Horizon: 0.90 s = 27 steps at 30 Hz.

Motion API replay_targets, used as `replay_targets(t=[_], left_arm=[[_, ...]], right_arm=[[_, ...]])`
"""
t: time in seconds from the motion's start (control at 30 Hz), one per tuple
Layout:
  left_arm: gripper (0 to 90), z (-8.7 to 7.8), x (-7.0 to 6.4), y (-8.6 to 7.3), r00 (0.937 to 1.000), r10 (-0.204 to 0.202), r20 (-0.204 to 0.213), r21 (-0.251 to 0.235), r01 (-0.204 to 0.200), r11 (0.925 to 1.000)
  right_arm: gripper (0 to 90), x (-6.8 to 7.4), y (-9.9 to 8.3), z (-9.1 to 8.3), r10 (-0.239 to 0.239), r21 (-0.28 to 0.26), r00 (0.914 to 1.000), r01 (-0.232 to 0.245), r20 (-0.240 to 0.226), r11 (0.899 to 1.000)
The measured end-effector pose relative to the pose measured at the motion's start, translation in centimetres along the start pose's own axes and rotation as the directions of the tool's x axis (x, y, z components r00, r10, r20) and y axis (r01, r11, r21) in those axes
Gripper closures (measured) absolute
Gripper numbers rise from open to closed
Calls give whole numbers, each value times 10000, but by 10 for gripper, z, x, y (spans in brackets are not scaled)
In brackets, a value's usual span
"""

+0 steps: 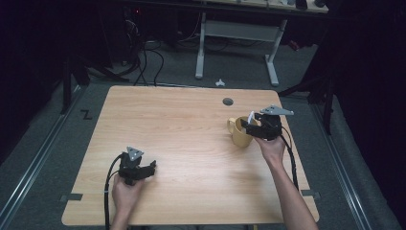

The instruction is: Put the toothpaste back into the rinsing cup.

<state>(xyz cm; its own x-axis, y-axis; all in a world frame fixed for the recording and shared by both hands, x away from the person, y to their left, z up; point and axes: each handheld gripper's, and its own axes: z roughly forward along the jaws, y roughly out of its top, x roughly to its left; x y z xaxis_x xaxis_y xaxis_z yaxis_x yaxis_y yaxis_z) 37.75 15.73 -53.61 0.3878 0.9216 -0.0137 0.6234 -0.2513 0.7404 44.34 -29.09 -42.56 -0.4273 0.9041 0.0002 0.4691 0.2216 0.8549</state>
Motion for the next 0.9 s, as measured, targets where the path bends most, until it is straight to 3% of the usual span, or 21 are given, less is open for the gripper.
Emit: replay_targets(t=[0.9], left_arm=[[259,0,0,0,10000,3,-2,3,-3,10000]], right_arm=[[328,2,0,-26,-25,-664,9999,18,-99,9978]])
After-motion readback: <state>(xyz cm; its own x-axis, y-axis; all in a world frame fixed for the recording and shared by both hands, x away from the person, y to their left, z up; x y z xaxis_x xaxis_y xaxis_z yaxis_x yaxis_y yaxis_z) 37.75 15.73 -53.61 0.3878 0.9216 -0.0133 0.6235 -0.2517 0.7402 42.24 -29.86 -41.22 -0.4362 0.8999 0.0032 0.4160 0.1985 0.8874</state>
